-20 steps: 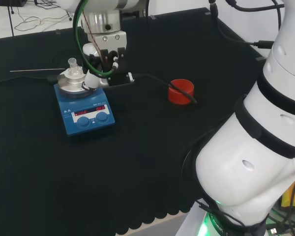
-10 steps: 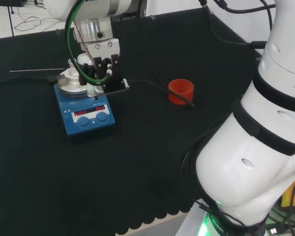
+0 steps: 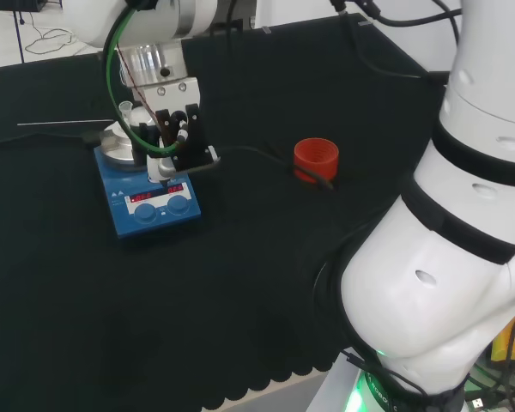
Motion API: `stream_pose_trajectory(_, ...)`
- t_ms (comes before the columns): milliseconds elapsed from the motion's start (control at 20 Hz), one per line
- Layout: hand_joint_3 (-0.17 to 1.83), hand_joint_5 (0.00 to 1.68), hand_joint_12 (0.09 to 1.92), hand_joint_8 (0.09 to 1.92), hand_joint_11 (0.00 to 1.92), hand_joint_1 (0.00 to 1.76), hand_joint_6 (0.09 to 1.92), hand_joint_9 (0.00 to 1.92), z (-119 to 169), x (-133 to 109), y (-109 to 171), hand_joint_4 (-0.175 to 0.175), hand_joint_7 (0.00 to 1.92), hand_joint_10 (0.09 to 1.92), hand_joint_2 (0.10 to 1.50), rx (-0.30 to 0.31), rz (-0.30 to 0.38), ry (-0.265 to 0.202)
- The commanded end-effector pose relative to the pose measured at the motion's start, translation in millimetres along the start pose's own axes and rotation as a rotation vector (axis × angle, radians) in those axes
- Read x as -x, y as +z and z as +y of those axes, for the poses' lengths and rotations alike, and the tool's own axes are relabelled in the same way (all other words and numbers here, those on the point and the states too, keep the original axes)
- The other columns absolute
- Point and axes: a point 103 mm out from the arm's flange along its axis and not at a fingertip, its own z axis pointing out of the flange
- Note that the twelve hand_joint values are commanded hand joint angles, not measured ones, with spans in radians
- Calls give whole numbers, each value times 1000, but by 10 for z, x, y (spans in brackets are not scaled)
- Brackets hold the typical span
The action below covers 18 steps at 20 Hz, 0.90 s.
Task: Turn on the heater.
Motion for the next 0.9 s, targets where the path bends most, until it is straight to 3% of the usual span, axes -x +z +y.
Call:
stream_pose_trajectory(50,1049,249,1201,1581,1130,1396,498,1593,104,13,178,-68,1470,1400,638,-82,-2,1)
stream_pose_trajectory(400,1072,261,1205,1586,1134,1401,278,1601,154,0,275,-52,1478,1410,626,-107,-17,-4)
stream_pose_trajectory(900,1149,254,1247,1645,1133,1440,146,1635,203,-11,325,-45,1507,1483,588,-156,-25,-3)
